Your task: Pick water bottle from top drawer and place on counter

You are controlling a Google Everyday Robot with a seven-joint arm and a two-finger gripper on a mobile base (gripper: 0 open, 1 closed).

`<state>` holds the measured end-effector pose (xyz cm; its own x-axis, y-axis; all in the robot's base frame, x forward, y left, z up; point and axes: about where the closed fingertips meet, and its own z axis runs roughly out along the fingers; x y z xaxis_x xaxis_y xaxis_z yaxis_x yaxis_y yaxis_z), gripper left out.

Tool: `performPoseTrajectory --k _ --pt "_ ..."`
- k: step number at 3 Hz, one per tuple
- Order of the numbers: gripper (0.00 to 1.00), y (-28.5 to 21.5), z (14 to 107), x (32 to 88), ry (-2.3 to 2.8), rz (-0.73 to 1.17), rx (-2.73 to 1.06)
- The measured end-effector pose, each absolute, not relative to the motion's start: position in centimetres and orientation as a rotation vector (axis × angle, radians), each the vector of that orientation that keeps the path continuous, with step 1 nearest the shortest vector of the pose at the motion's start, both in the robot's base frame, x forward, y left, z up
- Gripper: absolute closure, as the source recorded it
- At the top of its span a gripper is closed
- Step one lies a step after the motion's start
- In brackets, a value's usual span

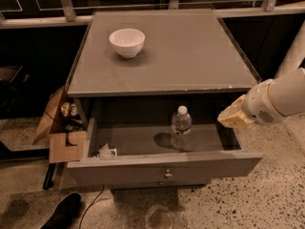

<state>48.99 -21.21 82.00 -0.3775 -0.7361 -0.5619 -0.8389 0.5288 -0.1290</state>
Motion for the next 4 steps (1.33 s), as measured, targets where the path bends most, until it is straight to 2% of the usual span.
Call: performPoseTrajectory --k 1,3,4 --pt "0.81 -21.5 80.4 48.7 2.233 0.236 -1.277" --pt "0.37 -20.6 76.9 49.6 2.223 0.282 -1.243" --pt "0.35 -20.2 75.8 50.3 2.195 0.289 -1.229"
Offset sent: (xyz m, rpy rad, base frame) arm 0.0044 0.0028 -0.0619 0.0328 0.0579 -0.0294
